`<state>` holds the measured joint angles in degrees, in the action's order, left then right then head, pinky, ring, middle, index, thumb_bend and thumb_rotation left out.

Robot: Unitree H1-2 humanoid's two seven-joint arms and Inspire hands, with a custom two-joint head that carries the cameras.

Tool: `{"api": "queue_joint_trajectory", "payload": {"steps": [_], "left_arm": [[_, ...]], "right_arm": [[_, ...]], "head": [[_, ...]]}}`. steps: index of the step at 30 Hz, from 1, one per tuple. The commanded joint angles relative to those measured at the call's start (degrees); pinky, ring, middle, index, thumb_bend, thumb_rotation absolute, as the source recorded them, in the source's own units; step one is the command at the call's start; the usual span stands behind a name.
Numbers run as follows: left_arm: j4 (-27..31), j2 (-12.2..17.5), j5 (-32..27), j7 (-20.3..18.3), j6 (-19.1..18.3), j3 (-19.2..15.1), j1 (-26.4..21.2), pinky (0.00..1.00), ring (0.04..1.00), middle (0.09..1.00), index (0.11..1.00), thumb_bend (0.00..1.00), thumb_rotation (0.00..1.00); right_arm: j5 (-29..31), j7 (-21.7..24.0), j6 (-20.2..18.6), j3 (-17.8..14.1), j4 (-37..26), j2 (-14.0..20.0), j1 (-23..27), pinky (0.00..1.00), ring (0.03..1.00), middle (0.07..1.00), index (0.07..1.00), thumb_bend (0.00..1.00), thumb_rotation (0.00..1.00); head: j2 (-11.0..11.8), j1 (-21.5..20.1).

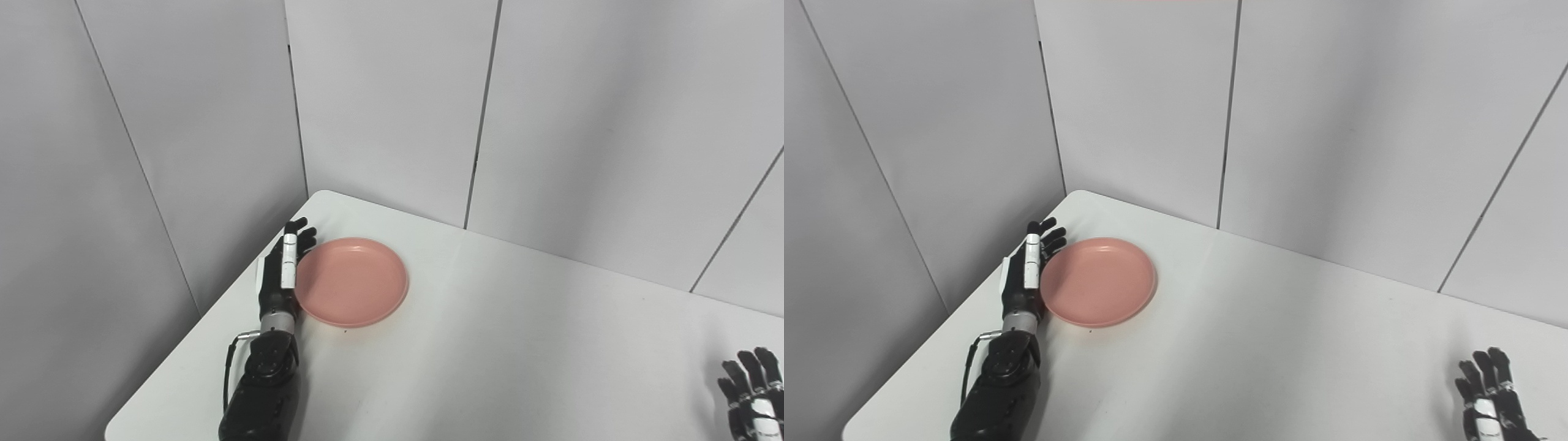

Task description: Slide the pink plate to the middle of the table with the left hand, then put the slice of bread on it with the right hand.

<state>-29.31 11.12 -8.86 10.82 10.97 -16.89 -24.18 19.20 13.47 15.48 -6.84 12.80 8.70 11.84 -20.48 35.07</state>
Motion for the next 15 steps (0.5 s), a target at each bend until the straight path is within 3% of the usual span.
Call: {"api": "queue_joint_trajectory", "payload": {"steps": [1,15], "left_arm": [[0.5,-0.2,-1.0,-2.1,-1.0,0.8,-1.5,0.77,0.783,0.775,0.765,0.88,0.99],[2.2,-4.7,-4.8,-6.0,-3.6,2.6,-2.2,0.77,0.772,0.771,0.760,0.87,0.99]], "right_arm": [[0.3,1.1,1.4,-0.3,1.5,0.3,-0.9,0.99,0.961,0.969,0.970,0.70,0.69],[0.4,1.2,1.4,-0.5,1.3,0.0,-0.9,1.00,0.965,0.971,0.962,0.73,0.70]], "head": [[0.0,0.1],[-0.3,-0.3]]}}
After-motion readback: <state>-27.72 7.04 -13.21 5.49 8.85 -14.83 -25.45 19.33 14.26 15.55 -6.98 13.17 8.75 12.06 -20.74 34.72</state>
